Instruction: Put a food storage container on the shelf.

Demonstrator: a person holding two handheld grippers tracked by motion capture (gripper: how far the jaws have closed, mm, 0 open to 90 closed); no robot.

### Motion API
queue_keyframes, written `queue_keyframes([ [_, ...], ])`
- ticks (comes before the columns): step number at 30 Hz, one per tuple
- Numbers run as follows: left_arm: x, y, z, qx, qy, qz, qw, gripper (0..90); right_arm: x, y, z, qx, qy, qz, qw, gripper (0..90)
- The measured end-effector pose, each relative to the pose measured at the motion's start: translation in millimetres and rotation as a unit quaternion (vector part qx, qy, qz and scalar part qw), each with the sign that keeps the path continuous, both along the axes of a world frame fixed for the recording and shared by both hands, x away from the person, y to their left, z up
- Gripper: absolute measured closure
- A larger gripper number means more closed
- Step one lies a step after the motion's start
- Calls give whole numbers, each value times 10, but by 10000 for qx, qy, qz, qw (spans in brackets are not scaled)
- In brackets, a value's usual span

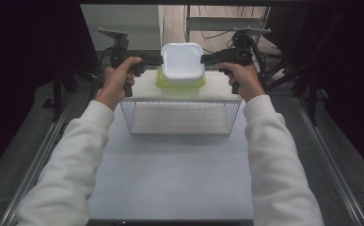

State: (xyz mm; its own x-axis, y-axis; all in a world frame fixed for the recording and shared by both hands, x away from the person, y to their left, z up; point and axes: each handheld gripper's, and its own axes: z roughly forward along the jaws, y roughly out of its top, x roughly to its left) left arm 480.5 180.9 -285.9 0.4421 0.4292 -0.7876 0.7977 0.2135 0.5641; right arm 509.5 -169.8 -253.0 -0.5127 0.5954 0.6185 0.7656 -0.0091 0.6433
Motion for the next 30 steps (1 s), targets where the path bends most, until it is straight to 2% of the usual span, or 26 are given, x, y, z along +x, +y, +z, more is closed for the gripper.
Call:
queue_keyframes([
  [8,128,44,-103,-278,238,105,9993,753,133,16,-65,250,257,-160,9992,725],
  [11,150,58,-138,-335,287,123,9990,747,156,30,-103,253,334,-153,9990,702],
  [13,163,72,-165,-441,299,112,9985,748,161,32,-109,291,318,-172,9989,707],
  [18,157,63,-159,-373,276,96,9989,737,154,43,-105,278,234,-223,9991,703],
  [19,139,48,-146,-173,155,185,9996,671,141,53,-101,234,137,-223,9994,662],
  [20,139,48,-146,-173,155,185,9996,639,141,53,-101,234,137,-223,9994,662],
  [21,100,30,-110,64,-70,294,9995,605,113,68,-84,240,7,-232,9994,607],
  [22,100,30,-110,64,-70,294,9995,563,113,68,-84,240,7,-232,9994,607],
  [23,62,26,-68,205,-252,389,9987,512,70,74,-50,203,-165,-215,9994,558],
  [27,-34,45,11,367,-566,494,9965,409,-48,29,54,55,-529,-244,9983,503],
  [30,-94,47,39,459,-700,478,9953,382,-102,-7,80,11,-651,-206,9977,478],
])
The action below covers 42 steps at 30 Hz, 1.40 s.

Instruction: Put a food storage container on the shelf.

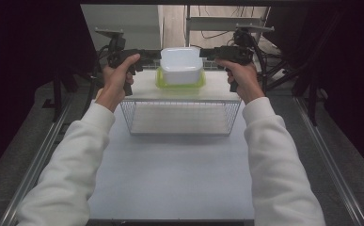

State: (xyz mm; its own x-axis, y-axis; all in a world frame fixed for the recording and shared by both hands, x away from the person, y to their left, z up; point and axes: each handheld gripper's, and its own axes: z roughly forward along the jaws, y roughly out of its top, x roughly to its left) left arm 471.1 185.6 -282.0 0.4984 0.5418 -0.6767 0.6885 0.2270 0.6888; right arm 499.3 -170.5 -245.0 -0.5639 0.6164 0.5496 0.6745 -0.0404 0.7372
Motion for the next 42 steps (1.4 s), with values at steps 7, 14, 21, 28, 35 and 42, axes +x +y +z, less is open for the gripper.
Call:
queue_keyframes([
  [7,-195,2,44,266,-258,-73,9993,330,-136,-142,-92,-109,-175,137,9997,432],
  [14,-404,51,55,479,-486,-194,9975,316,-284,-288,-161,-253,-434,202,9985,415],
  [21,-748,98,-55,825,-695,-335,9936,309,-600,-451,-255,-808,-807,297,9930,391],
  [28,-1098,58,-323,996,-714,-476,9913,312,-955,-583,-420,-902,-985,485,9899,386],
  [35,-1377,47,-563,1236,-732,-487,9884,310,-1255,-716,-631,-1171,-1020,528,9864,374],
  [42,-1618,56,-914,1522,-559,-481,9856,304,-1549,-904,-935,-1313,-894,482,9861,363],
])
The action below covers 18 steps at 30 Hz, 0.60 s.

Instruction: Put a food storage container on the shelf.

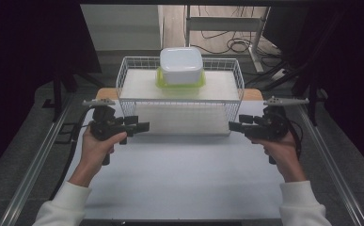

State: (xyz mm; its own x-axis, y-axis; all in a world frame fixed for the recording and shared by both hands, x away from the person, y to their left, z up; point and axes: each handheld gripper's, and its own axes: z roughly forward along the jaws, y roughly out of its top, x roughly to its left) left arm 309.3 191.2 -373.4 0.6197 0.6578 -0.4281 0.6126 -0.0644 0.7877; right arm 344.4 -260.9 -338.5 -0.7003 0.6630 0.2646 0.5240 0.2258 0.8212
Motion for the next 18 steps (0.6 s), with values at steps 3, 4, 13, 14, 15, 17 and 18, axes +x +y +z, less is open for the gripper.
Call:
queue_keyframes([
  [3,-67,17,-219,232,118,58,9996,302,-115,-85,-154,-1,75,-39,10000,357],
  [4,-67,17,-219,232,118,58,9996,301,-115,-85,-154,-1,75,-39,10000,357],
  [13,-189,51,-719,495,536,148,9972,300,-256,-143,-633,-284,510,-38,9983,354],
  [14,-189,51,-719,495,536,148,9972,300,-267,-141,-687,-302,555,-34,9980,354],
  [15,-203,57,-796,588,618,138,9963,299,-278,-140,-737,-332,593,-37,9977,354],
  [17,-221,67,-838,656,647,169,9956,297,-287,-132,-831,-374,669,-39,9971,354],
  [18,-234,72,-862,666,657,177,9955,297,-287,-124,-860,-416,699,-33,9967,353],
])
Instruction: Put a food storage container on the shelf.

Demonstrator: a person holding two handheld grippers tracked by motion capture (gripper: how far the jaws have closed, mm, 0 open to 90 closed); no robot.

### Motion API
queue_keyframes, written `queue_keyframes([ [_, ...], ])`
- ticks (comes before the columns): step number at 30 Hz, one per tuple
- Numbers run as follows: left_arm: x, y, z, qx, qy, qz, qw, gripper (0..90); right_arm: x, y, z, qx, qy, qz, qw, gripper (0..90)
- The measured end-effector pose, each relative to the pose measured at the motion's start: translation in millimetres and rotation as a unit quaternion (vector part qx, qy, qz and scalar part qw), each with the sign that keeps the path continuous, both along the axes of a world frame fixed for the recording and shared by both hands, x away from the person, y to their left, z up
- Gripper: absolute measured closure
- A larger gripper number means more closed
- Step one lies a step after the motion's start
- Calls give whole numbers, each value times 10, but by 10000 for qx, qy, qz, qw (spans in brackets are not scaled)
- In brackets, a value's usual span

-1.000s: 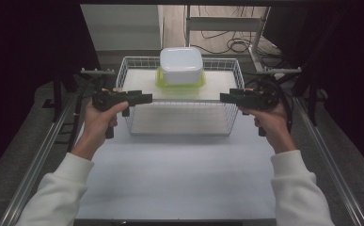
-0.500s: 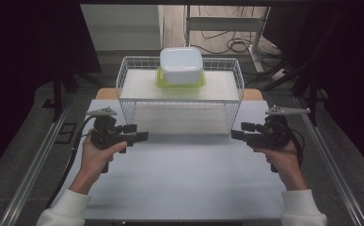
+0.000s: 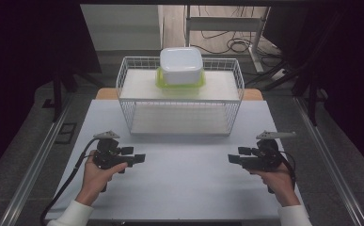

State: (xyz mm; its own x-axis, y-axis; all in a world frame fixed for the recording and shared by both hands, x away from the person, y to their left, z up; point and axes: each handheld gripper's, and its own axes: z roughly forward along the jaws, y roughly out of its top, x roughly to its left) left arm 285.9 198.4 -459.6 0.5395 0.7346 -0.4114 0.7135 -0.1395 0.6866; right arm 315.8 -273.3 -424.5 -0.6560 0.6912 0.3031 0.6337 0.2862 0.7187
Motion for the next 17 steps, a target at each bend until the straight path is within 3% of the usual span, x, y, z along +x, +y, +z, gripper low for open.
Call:
queue_keyframes([
  [5,-26,-31,-50,122,5,16,9999,295,-9,41,-140,-164,42,29,9999,351],
  [17,-27,-14,-40,287,-117,154,9994,259,-34,41,-191,-250,-93,-25,9996,315],
])
